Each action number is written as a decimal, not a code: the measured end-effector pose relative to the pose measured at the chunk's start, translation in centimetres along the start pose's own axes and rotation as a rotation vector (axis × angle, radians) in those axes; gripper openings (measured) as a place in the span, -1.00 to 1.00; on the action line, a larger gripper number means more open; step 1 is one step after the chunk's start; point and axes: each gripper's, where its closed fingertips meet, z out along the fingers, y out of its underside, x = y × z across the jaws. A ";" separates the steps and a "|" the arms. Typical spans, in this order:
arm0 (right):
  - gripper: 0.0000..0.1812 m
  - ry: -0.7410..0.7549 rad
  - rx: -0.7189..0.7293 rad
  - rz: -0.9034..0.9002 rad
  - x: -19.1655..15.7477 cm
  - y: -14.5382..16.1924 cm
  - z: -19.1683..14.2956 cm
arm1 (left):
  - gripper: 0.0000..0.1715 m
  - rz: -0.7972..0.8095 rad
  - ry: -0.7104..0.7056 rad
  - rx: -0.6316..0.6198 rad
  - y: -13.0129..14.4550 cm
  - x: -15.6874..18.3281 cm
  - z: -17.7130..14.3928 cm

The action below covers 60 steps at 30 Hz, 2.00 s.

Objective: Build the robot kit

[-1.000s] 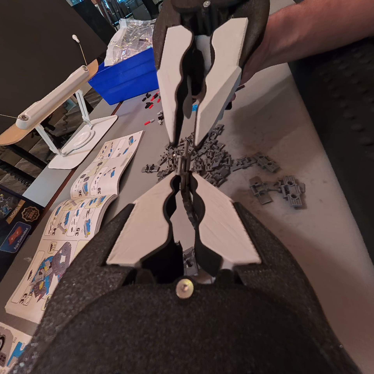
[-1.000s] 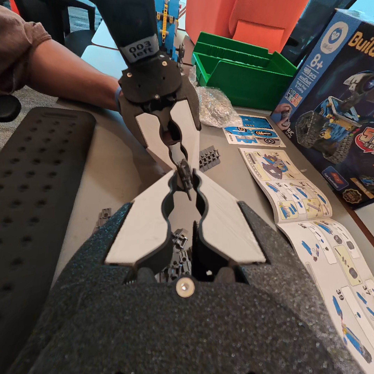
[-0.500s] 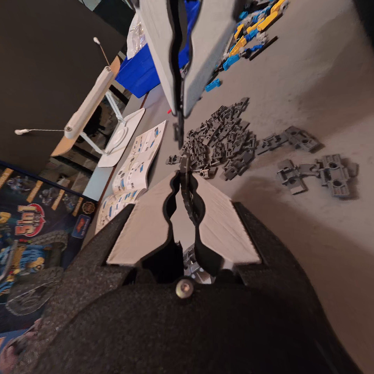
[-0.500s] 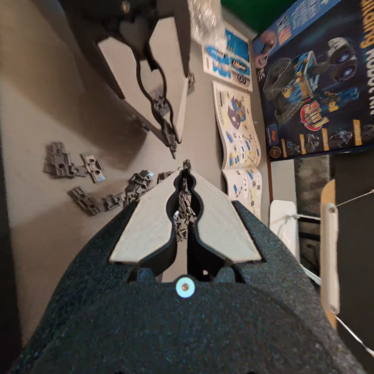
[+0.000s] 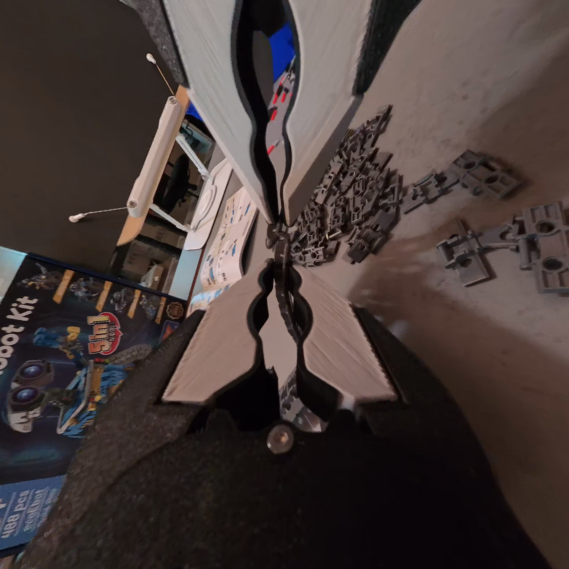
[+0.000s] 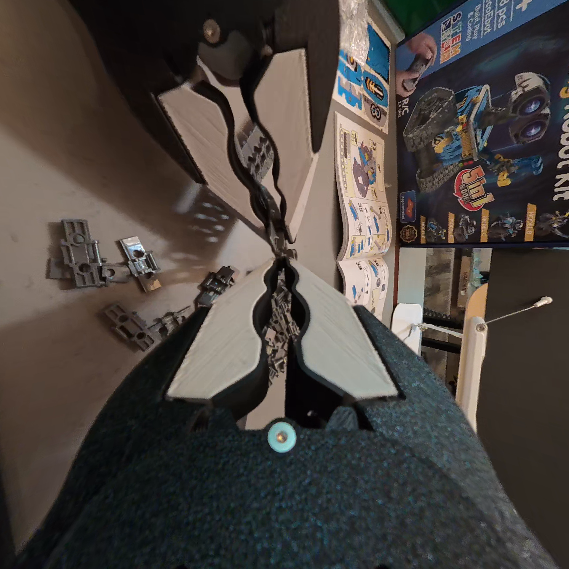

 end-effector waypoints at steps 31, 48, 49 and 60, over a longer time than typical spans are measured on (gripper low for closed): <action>-0.95 -0.091 0.163 0.170 -0.1 -1.6 -0.4 | -0.91 0.057 -0.107 0.030 -0.3 -1.1 -0.3; -0.83 -0.234 0.218 0.275 -0.3 -1.7 -0.8 | -0.92 0.014 -0.091 0.067 -0.6 -1.1 -0.5; -0.82 -0.235 0.221 0.272 -0.3 -1.7 -0.8 | -0.92 0.011 -0.088 0.069 -0.6 -1.1 -0.5; -0.78 -0.233 0.242 0.271 -0.1 -2.0 -1.0 | -0.92 -0.021 -0.079 0.085 -0.7 -1.3 -0.6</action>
